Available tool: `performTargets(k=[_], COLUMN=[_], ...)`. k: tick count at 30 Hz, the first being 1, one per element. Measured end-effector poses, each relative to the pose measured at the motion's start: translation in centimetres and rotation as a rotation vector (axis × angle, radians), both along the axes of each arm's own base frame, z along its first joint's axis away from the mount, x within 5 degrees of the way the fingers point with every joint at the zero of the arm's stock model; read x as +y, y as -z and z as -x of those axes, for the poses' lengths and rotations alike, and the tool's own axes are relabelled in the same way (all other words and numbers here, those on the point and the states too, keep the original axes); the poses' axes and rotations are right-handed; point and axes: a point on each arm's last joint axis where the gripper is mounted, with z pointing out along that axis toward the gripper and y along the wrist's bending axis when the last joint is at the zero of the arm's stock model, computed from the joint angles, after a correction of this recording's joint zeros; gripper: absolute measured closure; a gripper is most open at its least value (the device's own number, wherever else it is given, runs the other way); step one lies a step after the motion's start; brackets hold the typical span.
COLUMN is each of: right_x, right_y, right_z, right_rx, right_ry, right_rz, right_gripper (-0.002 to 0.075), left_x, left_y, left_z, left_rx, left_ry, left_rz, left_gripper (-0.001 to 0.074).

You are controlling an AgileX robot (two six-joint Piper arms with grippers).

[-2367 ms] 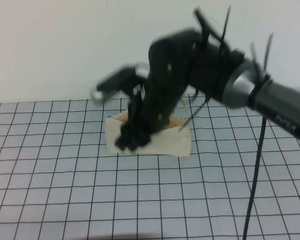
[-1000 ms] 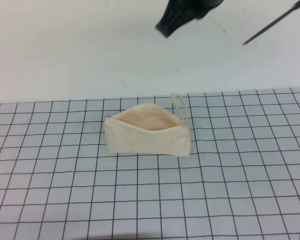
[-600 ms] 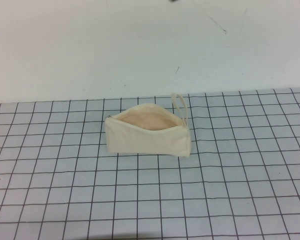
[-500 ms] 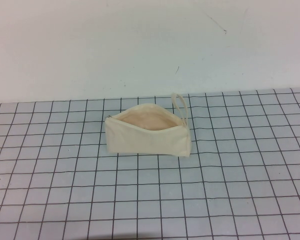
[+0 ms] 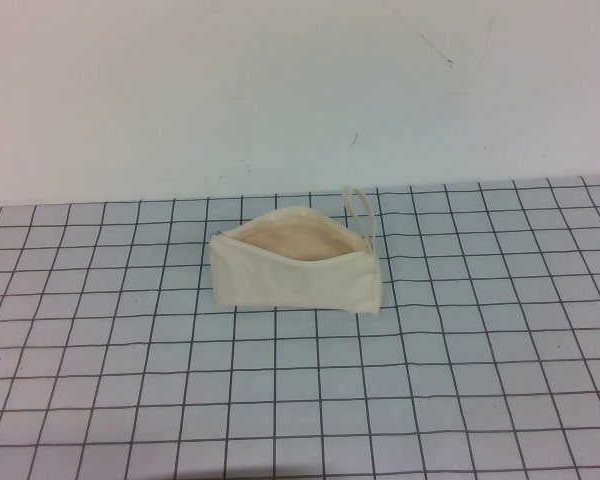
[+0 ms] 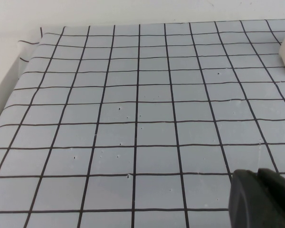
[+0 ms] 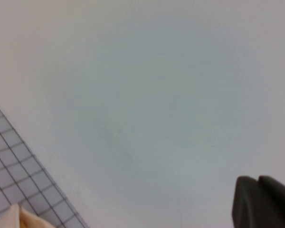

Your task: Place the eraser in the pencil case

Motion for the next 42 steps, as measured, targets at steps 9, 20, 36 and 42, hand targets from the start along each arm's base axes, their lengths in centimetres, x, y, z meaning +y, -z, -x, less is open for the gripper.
performTargets(k=[9,20,36,42], right_x=[-0.5,-7.3,-13.3,-13.1], right_y=[5.8,17.8,31.3,31.7], right_z=[1.3,6.8,12.5,12.7], right_rx=[0.011,0.175,0.512,0.534], right_ry=[-0.088,-0.112,-0.134,-0.152], right_rz=[-0.065,-0.156,-0.349,-0.323], right_gripper=[0.0726,0.0726,0.0726,0.0726], left_x=[0.0,0.0,0.0,0.0], left_y=[0.0,0.0,0.0,0.0], left_z=[0.0,0.0,0.0,0.0], left_rx=[0.000,0.000,0.000,0.000], left_ry=[0.000,0.000,0.000,0.000], left_rz=[0.000,0.000,0.000,0.000], left_gripper=[0.0736,0.0736,0.0736,0.0736])
